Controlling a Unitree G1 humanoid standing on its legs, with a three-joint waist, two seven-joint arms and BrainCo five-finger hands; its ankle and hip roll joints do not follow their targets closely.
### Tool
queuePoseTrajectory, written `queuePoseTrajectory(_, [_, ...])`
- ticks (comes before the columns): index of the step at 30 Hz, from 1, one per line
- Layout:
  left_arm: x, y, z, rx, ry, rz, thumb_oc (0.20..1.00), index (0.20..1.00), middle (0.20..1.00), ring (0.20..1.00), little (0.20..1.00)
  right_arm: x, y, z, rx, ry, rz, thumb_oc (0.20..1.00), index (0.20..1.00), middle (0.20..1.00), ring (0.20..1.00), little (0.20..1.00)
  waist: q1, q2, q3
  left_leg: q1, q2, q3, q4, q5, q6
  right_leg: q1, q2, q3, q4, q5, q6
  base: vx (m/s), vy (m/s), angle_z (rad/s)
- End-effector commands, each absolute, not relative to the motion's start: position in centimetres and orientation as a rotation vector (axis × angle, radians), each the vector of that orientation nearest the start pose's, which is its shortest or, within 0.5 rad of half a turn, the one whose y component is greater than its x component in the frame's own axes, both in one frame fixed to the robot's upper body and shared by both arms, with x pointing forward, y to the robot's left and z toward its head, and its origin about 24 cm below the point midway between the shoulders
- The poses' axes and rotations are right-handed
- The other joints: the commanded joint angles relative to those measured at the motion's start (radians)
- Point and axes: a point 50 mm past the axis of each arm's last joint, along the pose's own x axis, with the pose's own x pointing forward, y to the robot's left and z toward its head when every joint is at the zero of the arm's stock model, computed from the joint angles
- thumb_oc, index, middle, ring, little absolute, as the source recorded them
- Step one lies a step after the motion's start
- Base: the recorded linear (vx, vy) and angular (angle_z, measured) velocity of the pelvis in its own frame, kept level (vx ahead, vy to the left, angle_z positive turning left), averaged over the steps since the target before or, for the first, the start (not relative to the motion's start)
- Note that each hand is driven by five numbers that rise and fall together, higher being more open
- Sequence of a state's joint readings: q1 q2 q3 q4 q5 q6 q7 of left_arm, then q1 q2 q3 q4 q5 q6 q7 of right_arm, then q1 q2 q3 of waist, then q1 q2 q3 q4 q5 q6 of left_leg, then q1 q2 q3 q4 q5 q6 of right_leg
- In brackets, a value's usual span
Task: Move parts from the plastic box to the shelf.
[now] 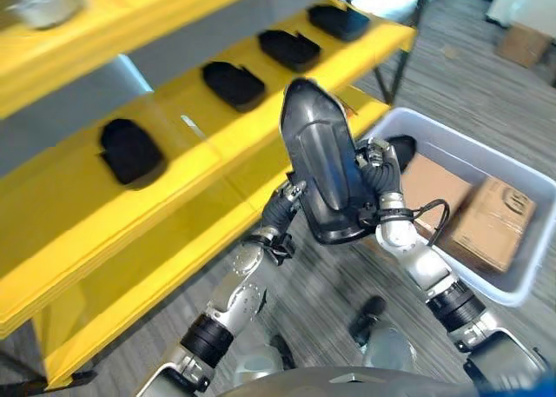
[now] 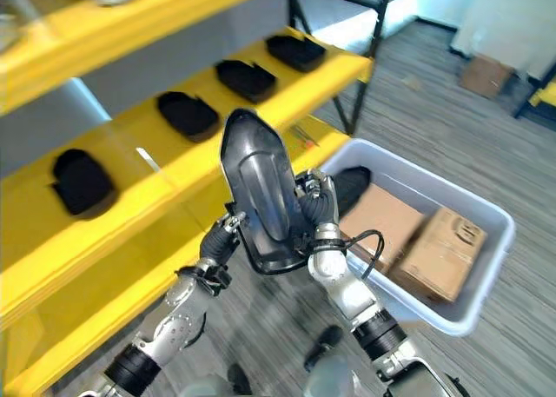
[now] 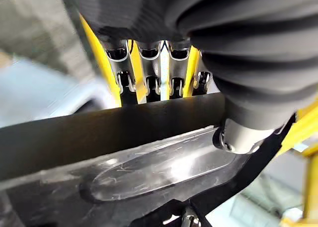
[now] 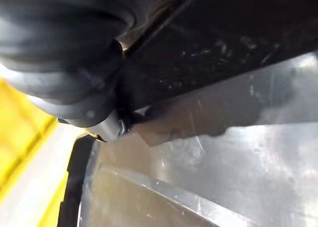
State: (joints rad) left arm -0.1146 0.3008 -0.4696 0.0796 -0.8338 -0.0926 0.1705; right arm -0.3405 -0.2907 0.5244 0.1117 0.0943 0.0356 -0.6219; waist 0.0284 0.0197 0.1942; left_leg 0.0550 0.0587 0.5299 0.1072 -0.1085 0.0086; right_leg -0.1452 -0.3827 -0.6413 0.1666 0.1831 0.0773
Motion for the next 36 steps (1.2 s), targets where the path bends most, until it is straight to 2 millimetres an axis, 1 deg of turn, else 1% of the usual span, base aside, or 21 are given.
queuePoseTrajectory(1, [26.2, 8.9, 9.7, -0.541, -0.118, -0.412, 0.200, 0.200, 0.200, 0.200, 0.200, 28.2, -6.4, 8.1, -0.203, -0.189, 0.051, 0.200, 0.200, 0.200, 0.200, 0.200, 0.028, 0.026, 0.007, 0.064, 0.034, -0.094, -0.086, 0.029, -0.008, 0.105, 0.000, 0.096, -0.028, -0.054, 0.097, -0.12, 0.408, 0.50])
queuePoseTrajectory(3, [26.1, 9.1, 9.4, -0.525, -0.104, -0.423, 0.200, 0.200, 0.200, 0.200, 0.200, 27.7, -6.5, 8.1, -0.190, -0.221, 0.041, 0.200, 0.200, 0.200, 0.200, 0.200, 0.016, 0.028, 0.009, 0.064, -0.003, -0.147, -0.132, 0.040, 0.010, 0.088, 0.022, 0.210, -0.026, -0.038, 0.115, -0.07, 0.261, 0.63])
queuePoseTrajectory(4, [26.1, 9.1, 9.4, -0.522, -0.102, -0.427, 0.200, 0.200, 0.200, 0.200, 0.200, 27.6, -6.5, 8.1, -0.186, -0.224, 0.038, 0.200, 0.200, 0.200, 0.200, 0.200, 0.013, 0.027, 0.010, 0.064, -0.008, -0.155, -0.135, 0.039, 0.014, 0.081, 0.025, 0.230, -0.019, -0.034, 0.117, -0.08, 0.243, 0.79])
queuePoseTrajectory(5, [26.1, 9.3, 9.3, -0.504, -0.102, -0.438, 0.200, 0.200, 0.200, 0.200, 0.200, 27.1, -6.8, 8.5, -0.165, -0.271, 0.035, 0.200, 0.200, 0.200, 0.200, 0.200, -0.003, 0.028, 0.013, 0.059, -0.024, -0.179, -0.153, 0.044, 0.027, 0.054, 0.079, 0.295, 0.039, -0.081, 0.109, -0.07, 0.201, 0.83])
queuePoseTrajectory(7, [26.0, 9.5, 9.3, -0.508, -0.108, -0.429, 0.200, 0.200, 0.200, 0.200, 0.200, 26.9, -7.0, 8.8, -0.165, -0.304, 0.049, 0.200, 0.200, 0.200, 0.200, 0.200, -0.003, 0.031, 0.011, 0.061, -0.027, -0.180, -0.168, 0.055, 0.026, 0.057, 0.122, 0.278, 0.059, -0.126, 0.097, -0.04, 0.153, 0.79])
queuePoseTrajectory(9, [25.9, 9.8, 9.5, -0.509, -0.119, -0.412, 0.200, 0.200, 0.200, 0.200, 0.200, 27.0, -7.0, 9.4, -0.167, -0.333, 0.068, 0.200, 0.200, 0.200, 0.200, 0.200, 0.012, 0.029, 0.005, 0.064, -0.042, -0.186, -0.186, 0.072, 0.015, 0.085, 0.209, 0.226, 0.043, -0.180, 0.066, 0.03, 0.073, 0.49])
queuePoseTrajectory(11, [25.7, 10.0, 9.7, -0.511, -0.140, -0.398, 0.200, 0.200, 0.200, 0.200, 0.200, 27.0, -7.0, 9.7, -0.179, -0.351, 0.075, 0.200, 0.200, 0.200, 0.200, 0.200, 0.018, 0.022, 0.003, 0.067, -0.065, -0.206, -0.188, 0.076, 0.006, 0.104, 0.276, 0.222, -0.007, -0.181, 0.048, 0.03, 0.013, 0.07])
queuePoseTrajectory(12, [25.1, 10.2, 9.6, -0.513, -0.156, -0.406, 0.200, 0.200, 0.200, 0.200, 0.200, 27.1, -7.1, 9.8, -0.190, -0.362, 0.062, 0.200, 0.200, 0.200, 0.200, 0.200, 0.018, 0.010, 0.001, 0.053, -0.099, -0.237, -0.182, 0.082, 0.009, 0.112, 0.330, 0.258, -0.097, -0.158, 0.016, -0.01, -0.023, 0.16])
queuePoseTrajectory(15, [25.0, 10.8, 9.6, -0.511, -0.154, -0.389, 0.200, 0.200, 0.200, 0.200, 0.200, 27.4, -7.2, 9.7, -0.202, -0.349, 0.088, 0.200, 0.200, 0.200, 0.200, 0.200, 0.020, 0.002, -0.005, 0.030, -0.122, -0.227, -0.116, 0.050, 0.018, 0.136, 0.324, 0.252, -0.115, -0.174, -0.001, 0.04, 0.017, 0.98])
queuePoseTrajectory(16, [25.4, 10.8, 9.7, -0.511, -0.145, -0.408, 0.200, 0.200, 0.200, 0.200, 0.200, 28.1, -7.0, 9.9, -0.239, -0.336, 0.092, 0.200, 0.200, 0.200, 0.200, 0.200, 0.024, -0.001, -0.014, 0.017, -0.106, -0.167, -0.023, -0.003, 0.007, 0.157, 0.289, 0.222, -0.106, -0.196, 0.002, 0.03, 0.057, 0.53])
queuePoseTrajectory(21, [25.9, 10.6, 9.6, -0.507, -0.113, -0.433, 0.200, 0.200, 0.200, 0.200, 0.200, 29.0, -6.7, 9.8, -0.256, -0.302, 0.094, 0.200, 0.200, 0.200, 0.200, 0.200, 0.020, -0.007, -0.022, 0.004, -0.063, -0.102, 0.034, -0.028, 0.002, 0.162, 0.264, 0.183, -0.089, -0.211, -0.002, 0.00, 0.047, 1.06])
queuePoseTrajectory(22, [26.0, 10.6, 9.3, -0.506, -0.094, -0.443, 0.200, 0.200, 0.200, 0.200, 0.200, 29.5, -6.5, 9.6, -0.266, -0.290, 0.093, 0.200, 0.200, 0.200, 0.200, 0.200, 0.021, -0.012, -0.028, 0.015, -0.022, -0.063, 0.046, -0.028, -0.002, 0.166, 0.252, 0.157, -0.069, -0.229, -0.014, 0.01, 0.040, 0.23])
queuePoseTrajectory(23, [26.0, 10.6, 9.3, -0.506, -0.094, -0.443, 0.200, 0.200, 0.200, 0.200, 0.200, 29.5, -6.4, 9.6, -0.266, -0.290, 0.093, 0.200, 0.200, 0.200, 0.200, 0.200, 0.021, -0.012, -0.027, 0.015, -0.022, -0.063, 0.047, -0.029, -0.002, 0.166, 0.252, 0.157, -0.068, -0.229, -0.014, 0.03, 0.100, 0.14])
queuePoseTrajectory(24, [26.0, 10.5, 9.1, -0.511, -0.085, -0.444, 0.200, 0.200, 0.200, 0.200, 0.200, 29.8, -6.3, 9.6, -0.270, -0.287, 0.105, 0.200, 0.200, 0.200, 0.200, 0.200, 0.025, -0.013, -0.033, 0.022, 0.001, -0.052, 0.045, -0.020, -0.008, 0.174, 0.250, 0.144, -0.060, -0.240, -0.023, 0.06, 0.217, 0.24])
queuePoseTrajectory(26, [25.7, 10.6, 8.9, -0.526, -0.093, -0.429, 0.200, 0.200, 0.200, 0.200, 0.200, 29.8, -5.9, 9.7, -0.318, -0.299, 0.130, 0.200, 0.200, 0.200, 0.200, 0.200, 0.047, -0.011, -0.043, 0.024, 0.075, -0.083, -0.001, 0.059, -0.052, 0.206, 0.247, 0.131, -0.039, -0.280, -0.041, 0.15, 0.509, 0.21])
queuePoseTrajectory(27, [25.7, 10.9, 9.0, -0.544, -0.113, -0.406, 0.200, 0.200, 0.200, 0.200, 0.200, 29.7, -5.7, 9.9, -0.349, -0.336, 0.137, 0.200, 0.200, 0.200, 0.200, 0.200, 0.053, -0.001, -0.042, 0.014, 0.164, -0.111, -0.047, 0.161, -0.099, 0.221, 0.231, 0.142, -0.011, -0.310, -0.046, 0.16, 0.578, 0.07])
queuePoseTrajectory(28, [25.7, 11.0, 9.0, -0.547, -0.118, -0.404, 0.200, 0.200, 0.200, 0.200, 0.200, 29.7, -5.7, 10.1, -0.359, -0.347, 0.136, 0.200, 0.200, 0.200, 0.200, 0.200, 0.052, 0.004, -0.042, 0.013, 0.188, -0.110, -0.062, 0.199, -0.113, 0.224, 0.228, 0.141, -0.005, -0.317, -0.049, 0.18, 0.721, 0.15])
queuePoseTrajectory(29, [25.9, 10.9, 9.1, -0.554, -0.128, -0.404, 0.200, 0.200, 0.200, 0.200, 0.200, 29.7, -5.6, 10.5, -0.378, -0.382, 0.126, 0.200, 0.200, 0.200, 0.200, 0.200, 0.051, 0.013, -0.040, 0.005, 0.244, -0.118, -0.076, 0.278, -0.139, 0.233, 0.213, 0.144, 0.012, -0.330, -0.051, 0.13, 0.499, 0.00])
queuePoseTrajectory(33, [26.0, 10.8, 9.1, -0.554, -0.129, -0.406, 0.200, 0.200, 0.200, 0.200, 0.200, 29.7, -5.5, 10.8, -0.386, -0.399, 0.121, 0.200, 0.200, 0.200, 0.200, 0.200, 0.050, 0.016, -0.038, 0.002, 0.259, -0.127, -0.072, 0.289, -0.142, 0.233, 0.201, 0.146, 0.028, -0.337, -0.051, 0.05, 0.184, -0.04])
queuePoseTrajectory(34, [26.3, 10.9, 9.2, -0.549, -0.132, -0.405, 0.200, 0.200, 0.200, 0.200, 0.200, 29.8, -5.6, 11.0, -0.390, -0.411, 0.122, 0.200, 0.200, 0.200, 0.200, 0.200, 0.046, 0.016, -0.040, 0.014, 0.258, -0.125, -0.070, 0.255, -0.132, 0.230, 0.178, 0.143, 0.054, -0.344, -0.045, 0.04, 0.173, -0.19])
queuePoseTrajectory(36, [26.3, 10.9, 9.2, -0.549, -0.132, -0.405, 0.200, 0.200, 0.200, 0.200, 0.200, 29.8, -5.6, 11.0, -0.390, -0.411, 0.122, 0.200, 0.200, 0.200, 0.200, 0.200, 0.046, 0.016, -0.039, 0.014, 0.257, -0.124, -0.070, 0.255, -0.132, 0.230, 0.177, 0.144, 0.055, -0.345, -0.044, 0.02, 0.087, -0.23])
